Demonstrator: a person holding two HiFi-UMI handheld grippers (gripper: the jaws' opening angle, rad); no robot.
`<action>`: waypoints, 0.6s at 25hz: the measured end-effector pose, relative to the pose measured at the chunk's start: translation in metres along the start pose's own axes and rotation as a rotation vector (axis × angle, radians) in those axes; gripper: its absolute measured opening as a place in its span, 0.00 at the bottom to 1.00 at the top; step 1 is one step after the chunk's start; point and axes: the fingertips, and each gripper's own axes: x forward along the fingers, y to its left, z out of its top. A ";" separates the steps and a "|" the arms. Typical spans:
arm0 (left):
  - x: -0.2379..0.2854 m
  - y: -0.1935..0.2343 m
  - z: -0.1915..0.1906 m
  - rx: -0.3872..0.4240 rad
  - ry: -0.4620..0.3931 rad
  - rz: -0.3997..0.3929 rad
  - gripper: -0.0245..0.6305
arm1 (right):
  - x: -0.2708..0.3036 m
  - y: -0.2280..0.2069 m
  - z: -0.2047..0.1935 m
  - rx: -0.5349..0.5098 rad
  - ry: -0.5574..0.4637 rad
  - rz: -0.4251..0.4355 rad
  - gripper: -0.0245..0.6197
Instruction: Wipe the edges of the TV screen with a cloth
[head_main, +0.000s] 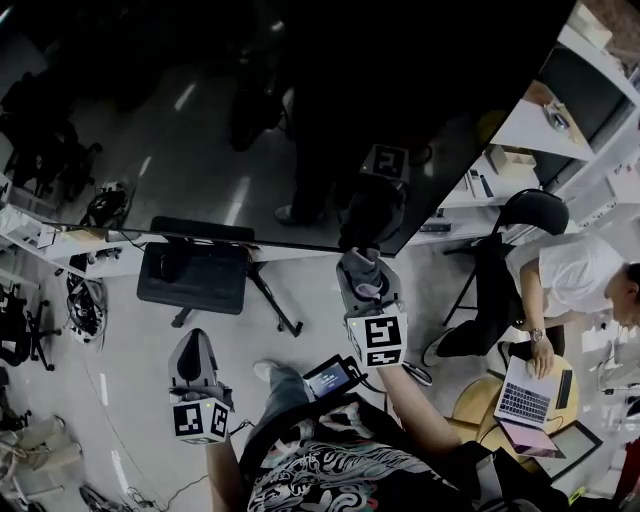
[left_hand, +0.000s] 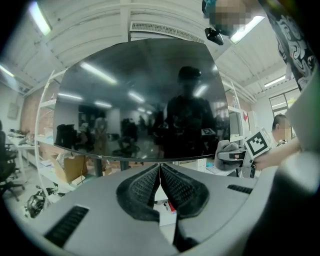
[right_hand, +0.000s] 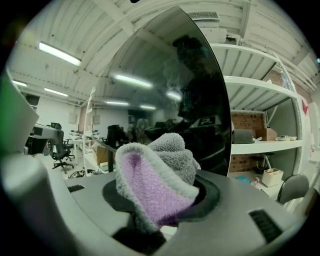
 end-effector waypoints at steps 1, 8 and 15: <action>0.000 0.003 -0.001 -0.001 0.000 0.009 0.06 | 0.001 0.001 0.000 -0.004 0.002 0.004 0.36; -0.008 0.019 -0.003 -0.031 -0.020 0.041 0.06 | 0.007 0.012 0.000 -0.005 0.009 0.022 0.36; -0.012 0.035 -0.008 -0.046 -0.006 0.057 0.06 | 0.021 0.025 0.003 -0.008 0.013 0.031 0.36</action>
